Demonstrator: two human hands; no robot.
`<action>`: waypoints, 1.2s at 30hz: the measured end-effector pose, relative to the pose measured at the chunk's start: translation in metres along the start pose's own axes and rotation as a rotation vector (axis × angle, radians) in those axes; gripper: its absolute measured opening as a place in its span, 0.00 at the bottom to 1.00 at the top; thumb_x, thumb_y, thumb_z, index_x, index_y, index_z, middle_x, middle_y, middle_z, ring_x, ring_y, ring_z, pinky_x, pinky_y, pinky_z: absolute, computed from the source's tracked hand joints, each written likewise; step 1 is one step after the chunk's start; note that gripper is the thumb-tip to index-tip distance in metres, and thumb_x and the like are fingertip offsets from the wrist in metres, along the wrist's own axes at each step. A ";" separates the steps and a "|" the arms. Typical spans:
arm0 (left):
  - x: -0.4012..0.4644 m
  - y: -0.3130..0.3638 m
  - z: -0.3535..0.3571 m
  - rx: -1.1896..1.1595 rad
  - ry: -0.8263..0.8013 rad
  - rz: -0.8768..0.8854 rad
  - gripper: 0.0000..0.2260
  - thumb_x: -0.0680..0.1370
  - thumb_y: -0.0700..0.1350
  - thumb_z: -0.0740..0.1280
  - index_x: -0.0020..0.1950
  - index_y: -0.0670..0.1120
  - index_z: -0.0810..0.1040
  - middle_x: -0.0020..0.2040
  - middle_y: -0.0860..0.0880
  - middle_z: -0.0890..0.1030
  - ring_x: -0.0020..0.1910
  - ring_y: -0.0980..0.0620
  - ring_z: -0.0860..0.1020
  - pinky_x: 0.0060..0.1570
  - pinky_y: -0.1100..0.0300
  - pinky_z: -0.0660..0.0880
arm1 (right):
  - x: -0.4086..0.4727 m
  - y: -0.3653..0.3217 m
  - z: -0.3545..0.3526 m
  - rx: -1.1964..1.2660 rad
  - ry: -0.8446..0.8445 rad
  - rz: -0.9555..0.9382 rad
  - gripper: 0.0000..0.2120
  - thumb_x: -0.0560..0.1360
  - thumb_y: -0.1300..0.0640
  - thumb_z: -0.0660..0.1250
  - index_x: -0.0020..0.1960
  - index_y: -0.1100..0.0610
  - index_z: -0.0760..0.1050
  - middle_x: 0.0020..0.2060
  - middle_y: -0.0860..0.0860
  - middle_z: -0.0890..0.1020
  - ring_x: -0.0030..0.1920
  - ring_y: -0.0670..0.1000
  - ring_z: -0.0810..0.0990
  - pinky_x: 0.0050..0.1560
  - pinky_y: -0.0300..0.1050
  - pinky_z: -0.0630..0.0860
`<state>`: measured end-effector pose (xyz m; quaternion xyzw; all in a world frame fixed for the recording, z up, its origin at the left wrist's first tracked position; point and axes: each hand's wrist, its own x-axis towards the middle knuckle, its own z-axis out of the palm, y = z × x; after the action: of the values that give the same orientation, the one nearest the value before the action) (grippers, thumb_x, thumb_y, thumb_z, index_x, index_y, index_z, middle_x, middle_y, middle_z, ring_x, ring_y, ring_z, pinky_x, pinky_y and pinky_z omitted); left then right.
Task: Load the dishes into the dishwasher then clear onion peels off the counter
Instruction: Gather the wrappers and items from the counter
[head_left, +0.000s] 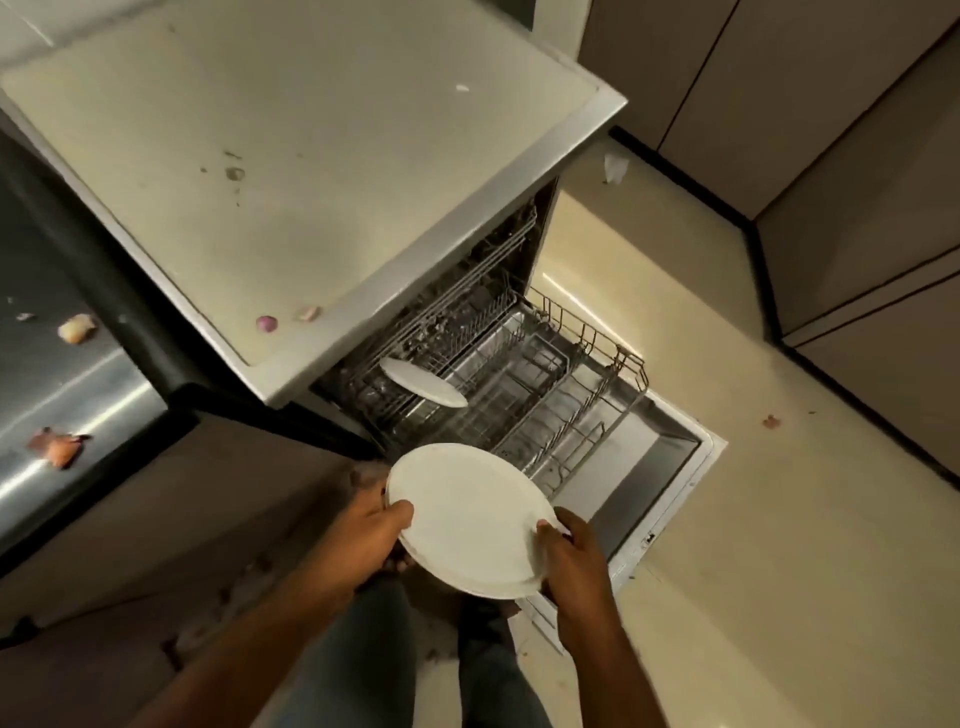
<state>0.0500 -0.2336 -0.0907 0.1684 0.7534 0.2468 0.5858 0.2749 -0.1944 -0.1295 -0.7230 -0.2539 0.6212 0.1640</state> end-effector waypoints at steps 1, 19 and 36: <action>0.009 -0.007 0.003 -0.013 0.028 -0.018 0.14 0.80 0.36 0.62 0.63 0.48 0.77 0.47 0.38 0.83 0.30 0.49 0.79 0.28 0.57 0.74 | 0.011 0.005 0.000 0.018 -0.007 0.022 0.14 0.82 0.53 0.66 0.67 0.47 0.74 0.61 0.50 0.80 0.60 0.55 0.81 0.57 0.56 0.83; 0.252 0.023 0.047 -0.113 0.285 0.136 0.27 0.81 0.34 0.64 0.79 0.47 0.63 0.56 0.47 0.82 0.32 0.54 0.84 0.30 0.62 0.79 | 0.199 -0.009 0.086 -0.542 -0.177 -0.456 0.35 0.78 0.54 0.71 0.80 0.37 0.61 0.82 0.43 0.60 0.81 0.51 0.57 0.80 0.61 0.61; 0.333 0.035 0.063 0.241 0.176 0.428 0.30 0.81 0.45 0.70 0.80 0.52 0.60 0.63 0.57 0.80 0.53 0.68 0.80 0.50 0.69 0.79 | 0.357 -0.091 0.130 -0.237 0.112 -0.526 0.14 0.85 0.55 0.63 0.70 0.52 0.77 0.51 0.46 0.83 0.42 0.46 0.83 0.38 0.46 0.83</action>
<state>0.0241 -0.0129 -0.3489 0.3704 0.7726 0.2871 0.4283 0.1679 0.0739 -0.3926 -0.6797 -0.4940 0.4825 0.2473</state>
